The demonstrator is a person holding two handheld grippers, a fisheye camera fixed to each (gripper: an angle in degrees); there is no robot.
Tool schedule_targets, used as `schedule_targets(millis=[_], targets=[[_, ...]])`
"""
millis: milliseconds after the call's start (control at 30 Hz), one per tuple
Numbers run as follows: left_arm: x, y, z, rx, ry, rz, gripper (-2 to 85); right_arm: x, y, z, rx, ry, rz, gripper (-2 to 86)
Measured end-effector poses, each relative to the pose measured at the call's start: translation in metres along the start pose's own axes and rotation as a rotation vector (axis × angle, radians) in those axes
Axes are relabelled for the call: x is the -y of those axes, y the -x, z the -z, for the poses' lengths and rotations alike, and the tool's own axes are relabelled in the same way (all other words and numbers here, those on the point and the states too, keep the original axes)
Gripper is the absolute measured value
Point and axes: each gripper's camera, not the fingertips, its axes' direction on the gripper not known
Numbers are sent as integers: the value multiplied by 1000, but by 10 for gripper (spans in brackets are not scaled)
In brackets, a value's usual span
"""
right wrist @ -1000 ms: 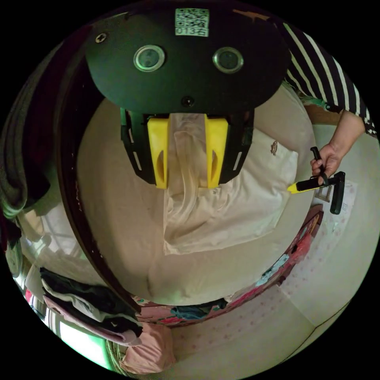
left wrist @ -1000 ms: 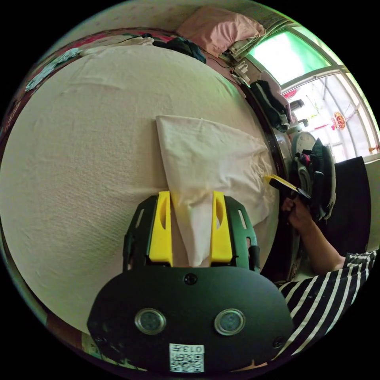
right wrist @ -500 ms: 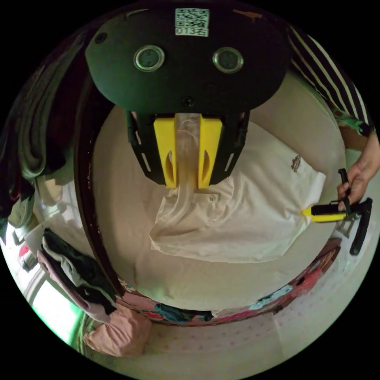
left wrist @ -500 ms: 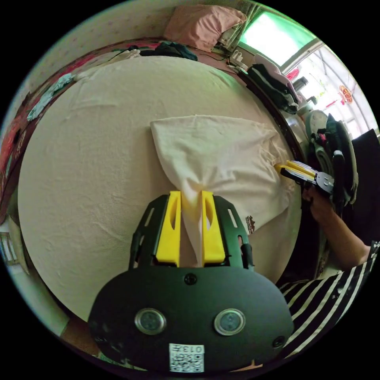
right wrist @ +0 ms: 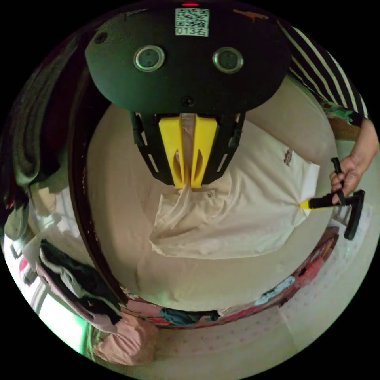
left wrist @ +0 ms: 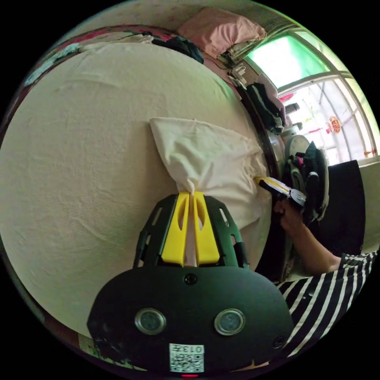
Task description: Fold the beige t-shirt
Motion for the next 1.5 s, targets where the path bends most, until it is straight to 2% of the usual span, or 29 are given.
schedule_targets(millis=[133,367,667,933,1133,1267,1433,1500], targets=[[-9,-28,26,74,-69,-116,7,1,28,25,-189,-37,144,24],[-13,-63,77,28,-185,-219,4,1,31,78,-275,-118,250,22],[22,-124,135,-42,-351,-339,5,45,-19,179,-359,-258,318,22],[132,-234,181,-89,-539,-475,4,150,-163,304,-409,-363,361,22],[239,-332,174,-84,-598,-555,3,234,-302,342,-453,-405,346,23],[309,-364,126,-65,-534,-520,3,275,-384,317,-406,-334,300,25],[364,-363,39,-54,-302,-425,8,313,-490,219,-261,-84,161,30],[372,-358,20,-28,-270,-385,12,314,-514,188,-232,-21,130,34]])
